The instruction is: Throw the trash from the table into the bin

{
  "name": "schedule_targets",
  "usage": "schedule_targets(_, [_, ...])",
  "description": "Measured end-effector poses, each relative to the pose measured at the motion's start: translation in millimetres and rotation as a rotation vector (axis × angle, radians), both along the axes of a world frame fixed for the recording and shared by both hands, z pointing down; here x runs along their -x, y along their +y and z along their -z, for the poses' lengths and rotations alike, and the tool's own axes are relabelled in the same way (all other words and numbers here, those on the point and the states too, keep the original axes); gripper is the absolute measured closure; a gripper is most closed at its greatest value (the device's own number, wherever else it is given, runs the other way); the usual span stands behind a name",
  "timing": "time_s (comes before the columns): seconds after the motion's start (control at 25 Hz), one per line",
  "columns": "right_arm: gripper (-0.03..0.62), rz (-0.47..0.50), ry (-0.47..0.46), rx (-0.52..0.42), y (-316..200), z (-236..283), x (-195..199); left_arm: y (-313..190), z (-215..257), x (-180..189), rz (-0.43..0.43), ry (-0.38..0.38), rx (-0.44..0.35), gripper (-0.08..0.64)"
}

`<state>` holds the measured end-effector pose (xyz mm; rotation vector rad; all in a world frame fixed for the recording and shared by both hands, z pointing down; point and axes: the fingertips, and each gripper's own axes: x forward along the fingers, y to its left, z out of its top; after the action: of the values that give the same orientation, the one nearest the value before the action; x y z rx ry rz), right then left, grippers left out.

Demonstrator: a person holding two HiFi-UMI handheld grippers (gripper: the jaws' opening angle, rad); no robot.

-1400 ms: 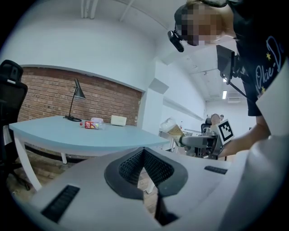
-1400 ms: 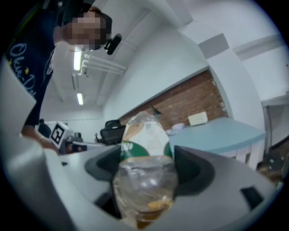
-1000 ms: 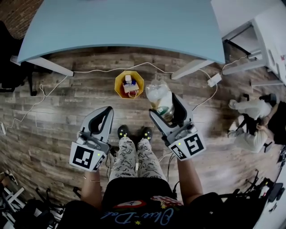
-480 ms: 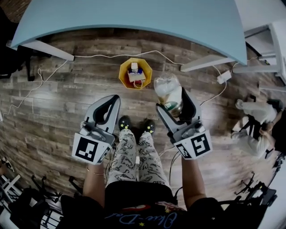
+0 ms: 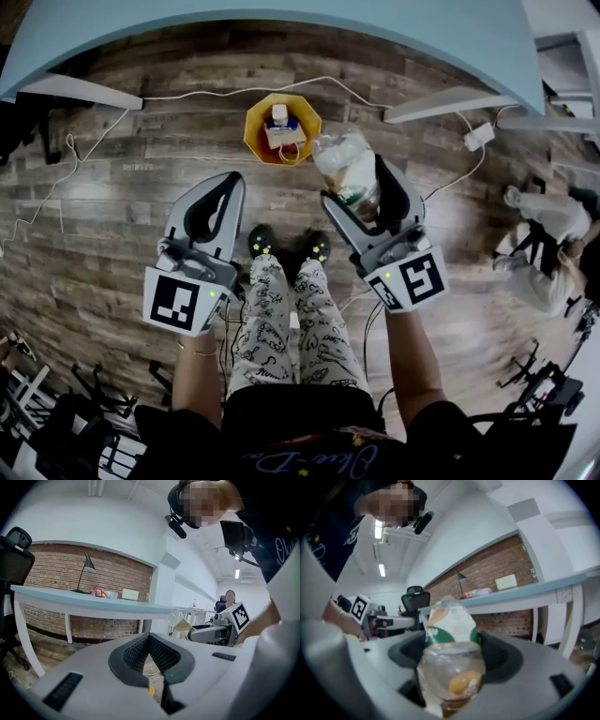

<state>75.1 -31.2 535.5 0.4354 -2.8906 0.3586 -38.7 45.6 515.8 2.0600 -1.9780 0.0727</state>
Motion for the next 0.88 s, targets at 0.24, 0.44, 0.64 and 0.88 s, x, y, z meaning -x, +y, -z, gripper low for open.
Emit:
schedule_targets(0.24, [0.218,0.005,0.040,0.012,-6,-29,2,-8,-20,-4,-0.020,0.012,-0.004,0.552])
schedule_targets(0.44, [0.218,0.012,0.060,0.025,-10,-53,10,-13,-37,0,-0.015,0.042,-0.018,0.552])
schedule_targets(0.64, [0.218,0.013,0.092,0.040,-15,-81,12,-15,-56,0,-0.022,0.067,-0.010,0.552])
schedule_targets(0.88, [0.218,0.044,0.128,0.034,-16,-110,25,-14,-80,20,0.018,0.069,0.033,0.552])
